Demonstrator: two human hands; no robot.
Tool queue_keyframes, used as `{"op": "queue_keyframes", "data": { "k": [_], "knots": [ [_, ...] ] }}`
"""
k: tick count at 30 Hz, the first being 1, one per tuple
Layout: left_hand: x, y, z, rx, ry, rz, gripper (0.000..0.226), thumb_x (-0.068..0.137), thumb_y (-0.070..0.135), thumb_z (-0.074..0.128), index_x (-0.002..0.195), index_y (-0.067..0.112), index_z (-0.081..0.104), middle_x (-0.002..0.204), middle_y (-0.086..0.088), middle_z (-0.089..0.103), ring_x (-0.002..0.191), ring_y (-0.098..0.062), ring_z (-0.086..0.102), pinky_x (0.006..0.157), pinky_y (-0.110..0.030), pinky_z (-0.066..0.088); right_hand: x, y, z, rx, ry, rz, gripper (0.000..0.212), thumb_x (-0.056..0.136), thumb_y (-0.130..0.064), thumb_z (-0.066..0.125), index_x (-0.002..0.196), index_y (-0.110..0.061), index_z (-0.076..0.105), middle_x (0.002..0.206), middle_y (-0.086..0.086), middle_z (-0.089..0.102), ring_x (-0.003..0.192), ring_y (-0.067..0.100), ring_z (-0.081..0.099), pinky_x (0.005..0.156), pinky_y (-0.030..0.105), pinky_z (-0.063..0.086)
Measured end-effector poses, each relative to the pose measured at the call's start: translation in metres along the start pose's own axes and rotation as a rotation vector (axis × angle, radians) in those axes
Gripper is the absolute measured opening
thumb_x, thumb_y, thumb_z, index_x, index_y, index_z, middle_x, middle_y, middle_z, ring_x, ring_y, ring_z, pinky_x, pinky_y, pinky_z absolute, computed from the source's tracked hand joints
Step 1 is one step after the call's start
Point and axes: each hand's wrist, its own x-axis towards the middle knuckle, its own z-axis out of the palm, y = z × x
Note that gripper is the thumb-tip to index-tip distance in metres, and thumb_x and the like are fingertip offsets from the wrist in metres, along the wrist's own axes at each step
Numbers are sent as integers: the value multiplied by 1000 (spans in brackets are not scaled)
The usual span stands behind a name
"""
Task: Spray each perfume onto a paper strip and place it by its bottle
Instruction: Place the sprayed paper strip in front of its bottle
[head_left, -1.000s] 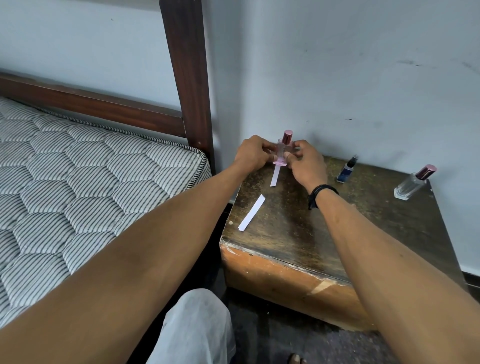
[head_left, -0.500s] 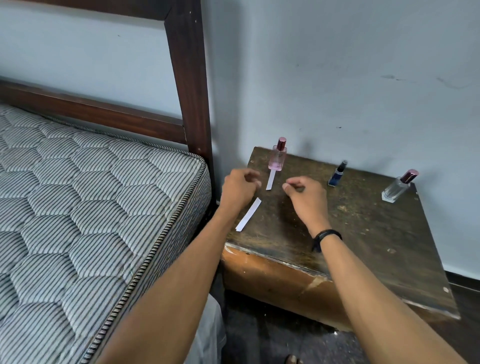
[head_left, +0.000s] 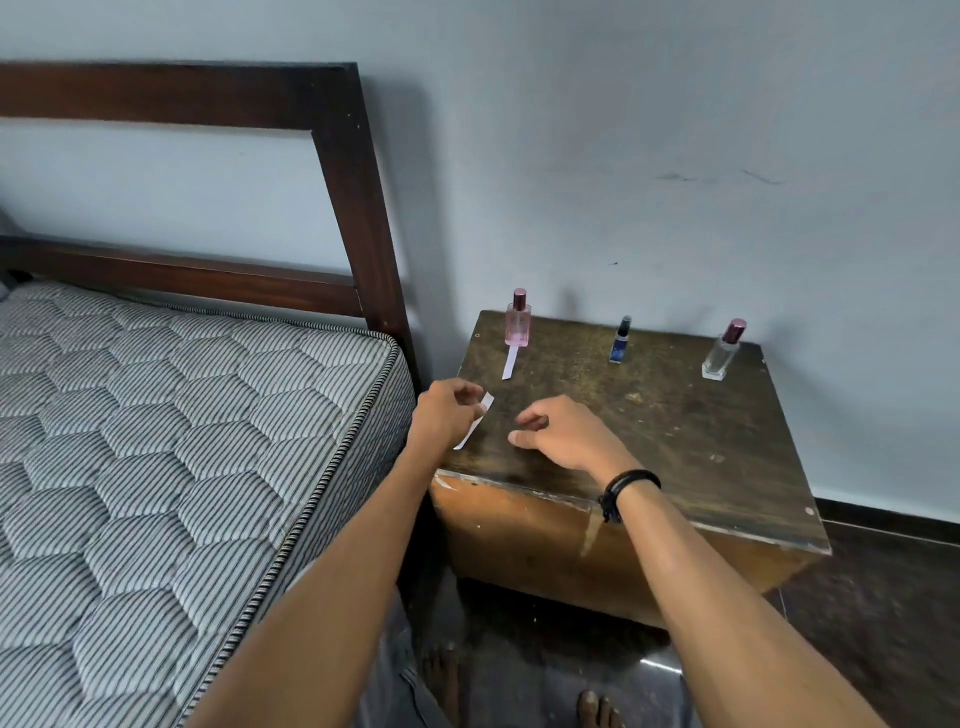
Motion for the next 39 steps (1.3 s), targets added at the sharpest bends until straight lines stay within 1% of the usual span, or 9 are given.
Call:
{"op": "queue_keyframes", "data": {
  "k": [6, 11, 14, 17, 20, 23, 28, 33, 39],
  "knots": [
    [-8, -3, -2, 26, 6, -22, 22, 88, 13, 71, 109, 19, 75, 107, 2, 75, 103, -14, 67, 94, -32, 53, -8, -3, -10, -49, 31, -14, 39, 94, -39, 72, 130, -23, 67, 123, -1, 72, 109, 18, 68, 94, 33, 51],
    [-1, -11, 3, -88, 39, -60, 17, 91, 10, 64, 96, 21, 76, 94, 3, 75, 86, -12, 71, 86, -34, 59, -3, 9, -4, -127, 56, -9, 34, 96, -36, 71, 128, -26, 68, 120, -3, 73, 102, 15, 68, 92, 33, 54],
    [3, -12, 4, -227, -9, -109, 22, 89, 1, 61, 97, 15, 75, 90, -3, 75, 83, -18, 73, 87, -40, 61, 4, 13, 4, -138, 105, -46, 32, 96, -35, 71, 127, -27, 69, 117, -5, 74, 92, 10, 64, 82, 26, 50],
    [6, -8, -1, -292, -107, -150, 28, 88, -5, 56, 105, 10, 72, 91, -9, 73, 84, -20, 70, 89, -45, 60, 7, 10, 19, -152, 138, -130, 27, 96, -36, 71, 123, -30, 71, 113, -8, 72, 94, 13, 67, 81, 30, 54],
    [9, -7, -12, -142, -150, -75, 37, 88, -7, 53, 114, 11, 71, 97, -7, 74, 88, -17, 68, 90, -38, 59, 11, 6, 32, -187, 175, -209, 23, 94, -36, 71, 117, -31, 72, 104, -13, 65, 92, 16, 66, 79, 36, 56],
    [13, -8, -31, 39, -117, 5, 36, 87, -2, 62, 117, 16, 70, 102, -1, 73, 98, -16, 67, 91, -33, 55, 16, 7, 38, -176, 172, -241, 26, 92, -39, 73, 118, -33, 71, 99, -14, 62, 88, 14, 64, 76, 38, 56],
    [17, -5, -41, 231, -259, 79, 39, 81, 13, 79, 117, 25, 69, 116, 5, 65, 109, -13, 60, 90, -26, 46, 26, 11, 44, -164, 159, -301, 38, 86, -51, 76, 121, -41, 70, 94, -16, 56, 78, 4, 55, 64, 27, 46],
    [16, -8, -37, 398, -346, 124, 56, 78, 23, 83, 129, 29, 62, 132, 2, 48, 121, -18, 49, 106, -35, 42, 32, 14, 46, -218, 119, -309, 39, 86, -51, 76, 123, -42, 69, 95, -15, 49, 85, 8, 53, 69, 32, 49],
    [15, -7, -36, 422, -363, 119, 63, 77, 24, 84, 134, 29, 58, 133, 3, 44, 125, -21, 47, 110, -41, 41, 31, 14, 51, -217, 159, -332, 28, 91, -53, 69, 117, -42, 73, 95, -14, 46, 85, 7, 50, 61, 26, 38]
  ]
}}
